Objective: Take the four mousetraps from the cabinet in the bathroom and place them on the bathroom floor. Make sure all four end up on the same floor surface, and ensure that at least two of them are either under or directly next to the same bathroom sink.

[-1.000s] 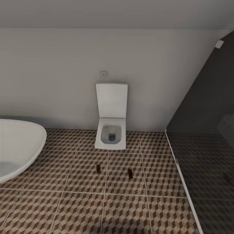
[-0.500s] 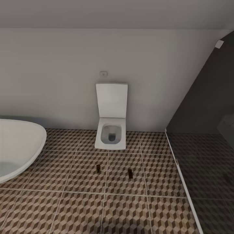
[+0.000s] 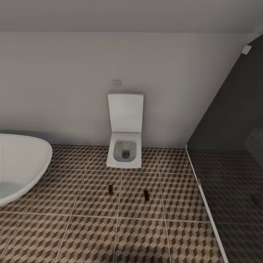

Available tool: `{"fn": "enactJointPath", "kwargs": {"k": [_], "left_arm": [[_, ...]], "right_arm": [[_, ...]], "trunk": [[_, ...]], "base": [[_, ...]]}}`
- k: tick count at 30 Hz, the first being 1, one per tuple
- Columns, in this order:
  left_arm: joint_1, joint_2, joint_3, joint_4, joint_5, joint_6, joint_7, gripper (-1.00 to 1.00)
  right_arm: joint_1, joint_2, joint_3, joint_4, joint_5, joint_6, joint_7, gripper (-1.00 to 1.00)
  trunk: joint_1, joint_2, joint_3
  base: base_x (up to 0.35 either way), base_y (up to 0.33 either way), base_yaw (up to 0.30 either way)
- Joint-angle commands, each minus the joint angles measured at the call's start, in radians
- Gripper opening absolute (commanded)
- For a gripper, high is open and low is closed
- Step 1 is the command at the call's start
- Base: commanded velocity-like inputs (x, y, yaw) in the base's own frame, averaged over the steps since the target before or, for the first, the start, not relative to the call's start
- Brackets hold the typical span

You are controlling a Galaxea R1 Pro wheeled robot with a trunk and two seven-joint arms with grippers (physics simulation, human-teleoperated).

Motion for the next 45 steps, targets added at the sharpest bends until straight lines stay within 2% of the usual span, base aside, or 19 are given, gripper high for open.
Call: {"fn": "enactJointPath", "kwargs": {"k": [1, 45], "left_arm": [[-0.001, -0.001, -0.009, 0.003, 0.003, -0.004, 0.004, 1.0], [-0.001, -0.001, -0.009, 0.003, 0.003, -0.004, 0.004, 1.0]], "right_arm": [[-0.001, 0.0, 0.003, 0.001, -0.004, -0.003, 0.004, 1.0], [-0.001, 0.0, 0.003, 0.001, -0.004, -0.003, 0.004, 1.0]], "trunk": [[0.0, -0.002, -0.001], [0.0, -0.002, -0.001]], "base": [[0.0, 0.0, 0.0], [0.0, 0.0, 0.0]]}}
